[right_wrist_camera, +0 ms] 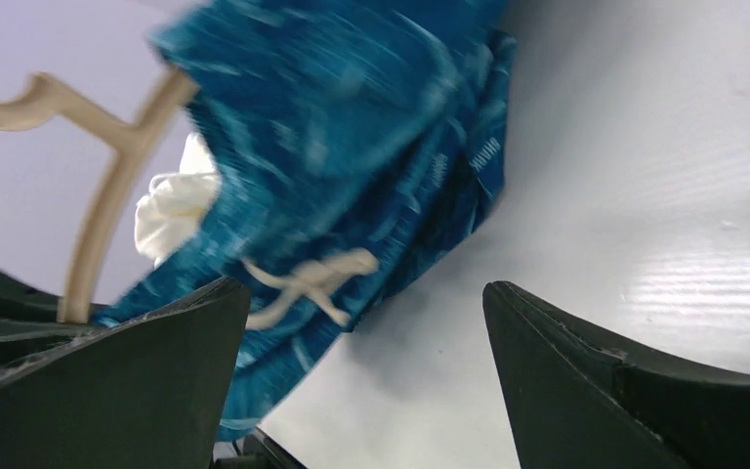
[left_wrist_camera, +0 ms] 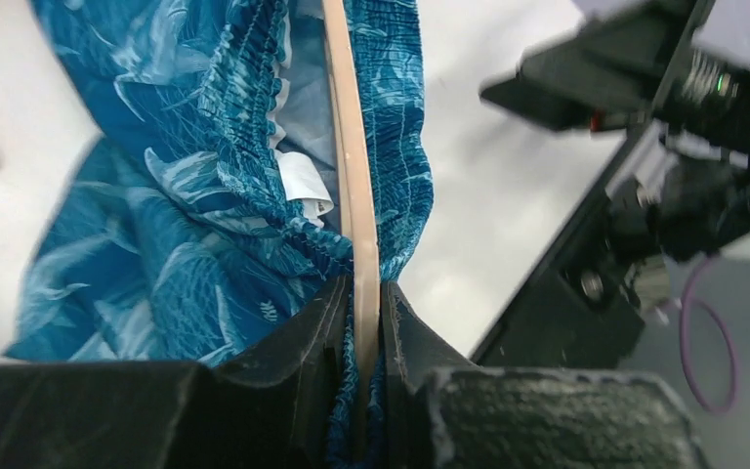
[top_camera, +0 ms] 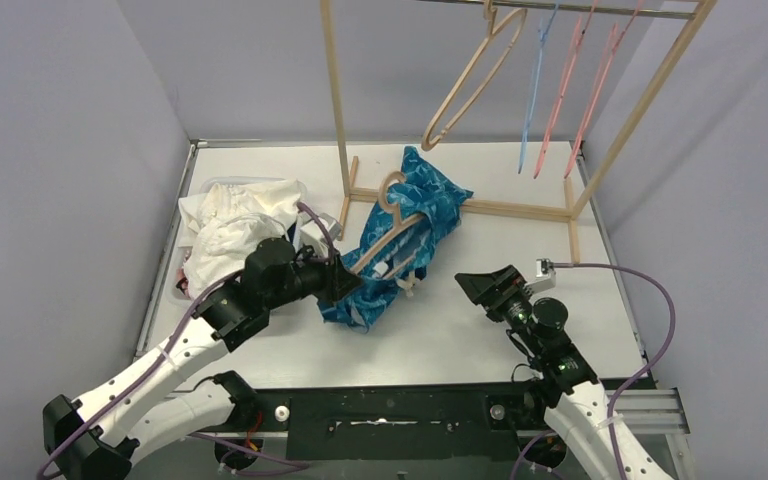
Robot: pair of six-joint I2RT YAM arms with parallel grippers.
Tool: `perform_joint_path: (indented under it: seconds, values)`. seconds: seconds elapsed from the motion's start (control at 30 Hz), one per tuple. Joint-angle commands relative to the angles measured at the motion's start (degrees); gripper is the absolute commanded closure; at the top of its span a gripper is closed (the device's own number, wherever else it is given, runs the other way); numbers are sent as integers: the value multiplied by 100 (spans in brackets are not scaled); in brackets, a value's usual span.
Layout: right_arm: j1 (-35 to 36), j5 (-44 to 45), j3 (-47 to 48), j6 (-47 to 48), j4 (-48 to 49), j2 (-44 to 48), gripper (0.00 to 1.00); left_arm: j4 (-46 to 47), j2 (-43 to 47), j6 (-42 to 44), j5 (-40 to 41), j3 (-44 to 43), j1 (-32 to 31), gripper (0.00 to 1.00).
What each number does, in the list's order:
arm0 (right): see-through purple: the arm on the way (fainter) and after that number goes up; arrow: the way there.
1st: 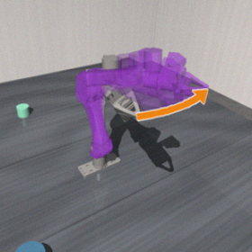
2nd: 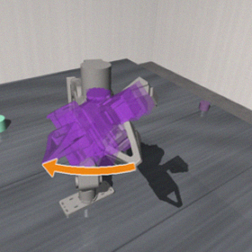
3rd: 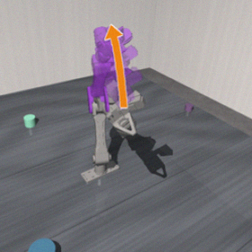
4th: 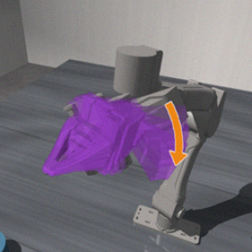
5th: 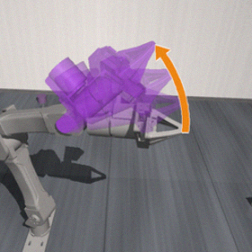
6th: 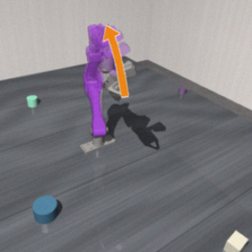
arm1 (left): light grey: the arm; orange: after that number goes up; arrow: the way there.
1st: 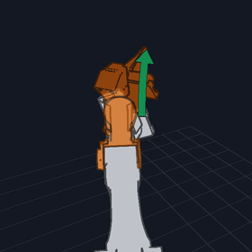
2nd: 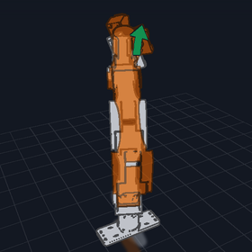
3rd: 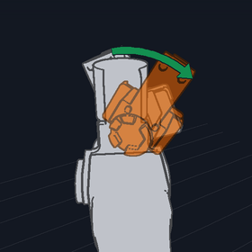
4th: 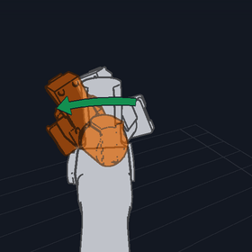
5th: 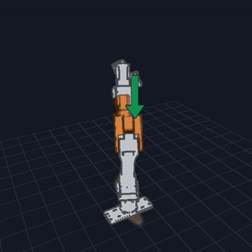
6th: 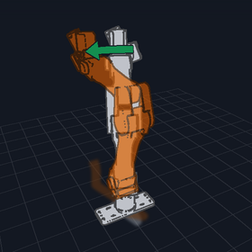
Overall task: Remove the shorts from the hanger
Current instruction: Pick up the hanger from the clothes rod, then remove the shorts from the hanger.
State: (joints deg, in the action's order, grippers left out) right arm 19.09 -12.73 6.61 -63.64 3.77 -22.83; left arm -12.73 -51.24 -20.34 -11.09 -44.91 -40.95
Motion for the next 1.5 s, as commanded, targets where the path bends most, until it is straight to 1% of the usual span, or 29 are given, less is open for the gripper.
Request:
perform_joint_path:
  seconds: [0.0, 0.07, 0.13, 0.27, 0.33, 0.37, 0.43, 0.5, 0.57, 0.63, 0.73, 0.83, 0.9, 0.97, 1.03, 1.1, 1.2, 1.27, 1.3, 1.33, 1.4, 1.47]
  values:
    - [26, -772, 614, 827, 837, 92, 7, 60, 209, -371, -203, 167, -589, 100]
    - [129, -981, 903, 1170, 864, 29, 10, 103, 106, -399, -136, 202, -892, 100]
    - [339, -978, 1190, 1543, 855, -58, 12, 130, -83, -392, -20, 182, -1250, 100]
    - [1042, -511, 1585, 2265, 621, -297, 16, 220, -506, -378, 458, 8, -2153, 100]
    - [1390, -425, 1775, 2512, 500, -584, 19, 451, -618, -455, 606, -36, -2437, 100]
    - [1542, -359, 1880, 2592, 398, -763, 21, 582, -646, -499, 634, -34, -2521, 100]
    - [1864, -10, 2076, 2728, 86, -1073, 25, 723, -635, -511, 702, -28, -2558, 100]
    - [2186, 612, 2207, 2801, -293, -1229, 26, 752, -509, -515, 979, -9, -2566, 100]
    - [2501, 1180, 2147, 2873, -450, -1181, 25, 727, -325, -483, 1085, 16, -2558, 100]
    - [2742, 1497, 2035, 2927, -406, -1038, 25, 636, -160, -459, 1040, 23, -2565, 100]
    - [2887, 1576, 2000, 3070, -426, -900, 20, 423, 103, -545, 1016, 87, -2562, 100]
    - [2897, 1786, 2213, 3149, -869, -940, 14, 300, 342, -664, 1067, 239, -2566, 100]
    - [2898, 1926, 2268, 3149, -1057, -936, 14, 293, 464, -713, 1071, 310, -2567, 100]
    - [2897, 1924, 2215, 3166, -1040, -953, 15, 344, 530, -761, 1009, 347, -2563, 100]
    - [2895, 1855, 2165, 3149, -847, -1024, 23, 457, 561, -822, 890, 427, -2567, 100]
    - [2901, 1725, 2152, 3130, -486, -1174, 33, 564, 514, -863, 659, 493, -2567, 100]
    - [2905, 1339, 2365, 3328, -116, -1658, 45, 612, 390, -957, 431, 527, -2569, 100]
    - [2917, 1160, 2696, 3510, -268, -2104, 60, 562, 365, -1031, 519, 529, -2571, 100]
    - [2951, 1164, 2874, 3598, -394, -2311, 71, 531, 392, -1064, 626, 531, -2571, 100]
    - [3004, 1335, 3033, 3626, -568, -2439, 82, 471, 445, -1103, 786, 535, -2575, 100]
    - [3173, 2043, 3127, 3611, -743, -2446, 88, 207, 585, -1213, 1231, 540, -2576, 100]
    - [3334, 3005, 3079, 3722, -595, -2169, 99, -290, 713, -1355, 1808, 529, -2572, 100]
